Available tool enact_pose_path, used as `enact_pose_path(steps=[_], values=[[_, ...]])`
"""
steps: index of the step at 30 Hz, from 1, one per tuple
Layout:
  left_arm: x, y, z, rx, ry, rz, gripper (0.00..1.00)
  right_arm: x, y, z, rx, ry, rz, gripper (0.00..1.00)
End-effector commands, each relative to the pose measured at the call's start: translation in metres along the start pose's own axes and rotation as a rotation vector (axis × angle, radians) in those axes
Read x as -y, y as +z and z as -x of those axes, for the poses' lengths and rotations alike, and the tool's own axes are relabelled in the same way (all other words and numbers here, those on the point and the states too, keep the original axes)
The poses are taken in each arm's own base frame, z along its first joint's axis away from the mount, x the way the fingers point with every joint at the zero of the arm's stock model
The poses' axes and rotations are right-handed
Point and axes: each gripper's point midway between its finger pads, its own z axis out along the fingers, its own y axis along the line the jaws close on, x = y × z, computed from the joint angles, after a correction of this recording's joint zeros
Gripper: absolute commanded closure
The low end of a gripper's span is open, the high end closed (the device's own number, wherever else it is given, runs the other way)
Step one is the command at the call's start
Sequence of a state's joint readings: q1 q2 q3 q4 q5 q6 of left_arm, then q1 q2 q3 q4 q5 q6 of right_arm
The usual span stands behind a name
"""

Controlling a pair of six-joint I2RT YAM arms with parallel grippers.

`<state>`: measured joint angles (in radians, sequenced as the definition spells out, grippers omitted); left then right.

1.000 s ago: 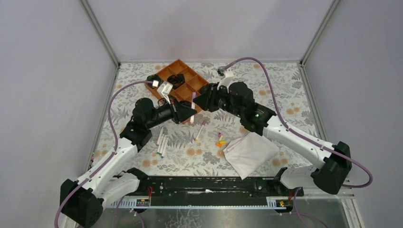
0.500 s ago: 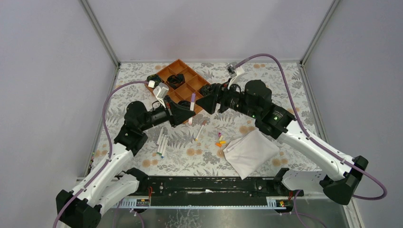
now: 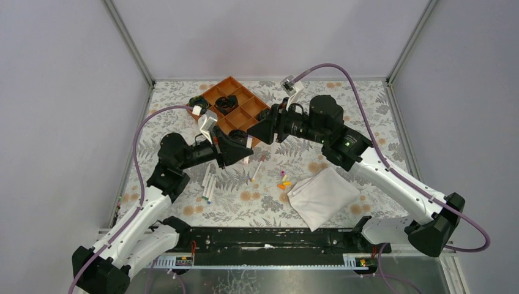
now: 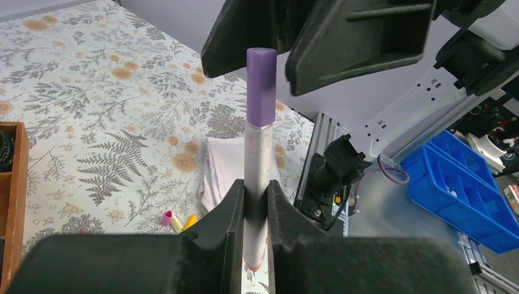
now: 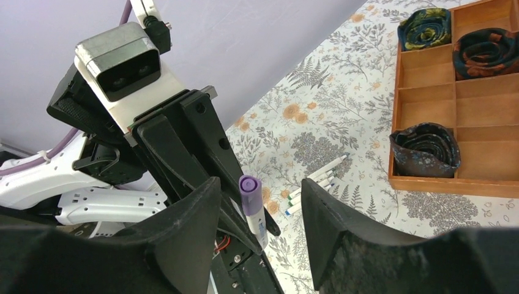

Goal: Insert the pens into the pen caps
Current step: Press the pen cap onto the pen.

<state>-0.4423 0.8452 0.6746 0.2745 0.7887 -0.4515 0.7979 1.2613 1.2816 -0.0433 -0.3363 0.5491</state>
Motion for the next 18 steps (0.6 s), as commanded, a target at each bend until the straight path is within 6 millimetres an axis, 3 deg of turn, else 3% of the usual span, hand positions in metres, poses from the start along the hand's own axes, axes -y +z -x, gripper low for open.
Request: enact_pose_path(steps=[1, 6, 14, 18], values=[[0.011, 0.000, 0.009, 0.032, 0.056, -0.060, 1.00, -0.028, 0.000, 0.029, 0.062, -0.055, 0.113, 0.45], [0.011, 0.000, 0.008, 0.029, 0.053, -0.062, 1.00, -0.031, 0.006, 0.023, 0.032, -0.056, 0.149, 0.58], [0.016, 0.001, 0.011, 0.040, 0.049, -0.090, 1.00, -0.032, 0.006, 0.007, -0.026, -0.060, 0.184, 0.99], [0.021, 0.001, 0.013, 0.055, 0.028, -0.118, 1.00, -0.033, 0.002, -0.003, -0.060, -0.070, 0.208, 1.00]])
